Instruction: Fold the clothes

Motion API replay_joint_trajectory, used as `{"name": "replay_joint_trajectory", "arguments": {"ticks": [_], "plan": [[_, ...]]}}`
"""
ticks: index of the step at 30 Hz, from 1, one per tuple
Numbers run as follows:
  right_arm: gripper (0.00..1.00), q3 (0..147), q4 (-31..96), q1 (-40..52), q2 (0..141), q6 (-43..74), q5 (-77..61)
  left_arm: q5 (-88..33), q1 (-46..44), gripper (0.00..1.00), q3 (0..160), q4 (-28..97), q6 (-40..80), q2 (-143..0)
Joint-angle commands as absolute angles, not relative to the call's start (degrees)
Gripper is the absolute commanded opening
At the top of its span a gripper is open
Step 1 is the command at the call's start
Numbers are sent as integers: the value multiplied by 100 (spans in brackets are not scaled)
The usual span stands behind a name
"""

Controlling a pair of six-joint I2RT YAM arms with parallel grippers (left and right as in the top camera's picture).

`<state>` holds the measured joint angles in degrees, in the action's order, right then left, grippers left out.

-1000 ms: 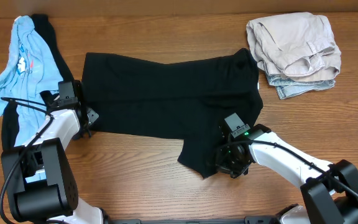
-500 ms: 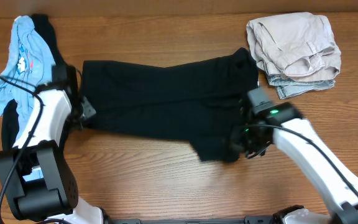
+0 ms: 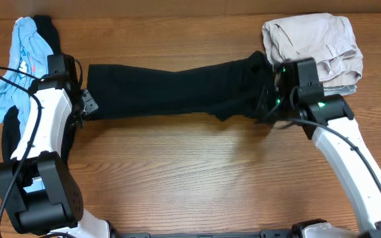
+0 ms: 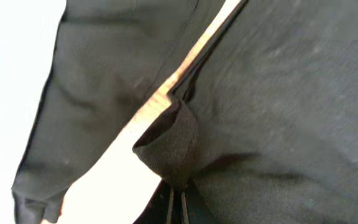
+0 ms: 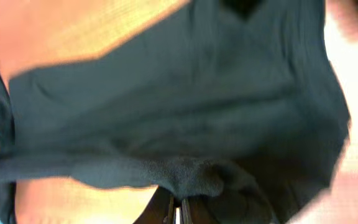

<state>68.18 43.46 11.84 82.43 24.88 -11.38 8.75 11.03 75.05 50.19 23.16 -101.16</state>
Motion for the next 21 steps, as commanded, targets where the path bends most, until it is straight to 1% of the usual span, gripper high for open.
{"name": "replay_joint_trajectory", "arguments": {"ticks": [1, 8, 13, 14, 15, 17, 18, 19, 20, 21], "plan": [[4, 6952, 3782, 1114, 8661, 2215, -989, 897, 1131, 4, 7594, 4781, 2158, -10103], [4, 6952, 2512, 1111, 9465, 2078, -838, 895, 1109, 4, 7590, 3944, 2163, -10333], [4, 6952, 1931, 1111, 9981, 2082, -593, 897, 1111, 4, 7590, 3116, 2161, -10772], [4, 6952, 1831, 1111, 10090, 2082, -523, 897, 1111, 6, 7590, 2952, 2161, -10881], [4, 6952, 1756, 1111, 10175, 2080, -460, 897, 1111, 9, 7590, 2794, 2161, -10989], [4, 6952, 1643, 1111, 10346, 2082, -292, 895, 1109, 20, 7590, 2495, 2163, -11172], [4, 6952, 1592, 1111, 10416, 2091, -196, 895, 1109, 22, 7590, 2342, 2163, -11262], [4, 6952, 1540, 1111, 10473, 2097, -108, 895, 1109, 27, 7590, 2213, 2163, -11334], [4, 6952, 1496, 1111, 10503, 2095, -75, 893, 1109, 33, 7590, 2069, 2163, -11408], [7, 6952, 1444, 1111, 10538, 2095, -21, 891, 1109, 41, 7590, 1953, 2163, -11454]]}}
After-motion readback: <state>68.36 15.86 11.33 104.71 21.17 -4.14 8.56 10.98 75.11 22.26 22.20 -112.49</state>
